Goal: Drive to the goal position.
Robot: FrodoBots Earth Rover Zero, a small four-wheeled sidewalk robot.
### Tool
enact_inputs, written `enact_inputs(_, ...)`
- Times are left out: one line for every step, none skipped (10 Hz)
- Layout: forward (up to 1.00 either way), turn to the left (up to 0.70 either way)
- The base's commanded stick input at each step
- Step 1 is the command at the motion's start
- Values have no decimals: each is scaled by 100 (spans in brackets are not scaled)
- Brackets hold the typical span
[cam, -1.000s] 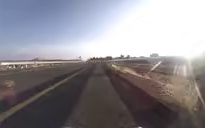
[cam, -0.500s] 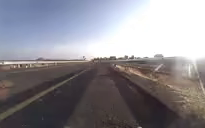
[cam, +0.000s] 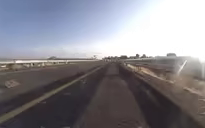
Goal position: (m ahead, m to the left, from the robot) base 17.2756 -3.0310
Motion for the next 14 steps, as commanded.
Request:
enact_inputs(50, 0)
enact_inputs(50, 0)
enact_inputs(50, 0)
enact_inputs(50, 0)
enact_inputs(50, 0)
enact_inputs(50, 0)
enact_inputs(50, 0)
enact_inputs(50, 0)
enact_inputs(50, 0)
enact_inputs(50, 0)
enact_inputs(50, 0)
enact_inputs(50, 0)
enact_inputs(50, 0)
enact_inputs(50, 0)
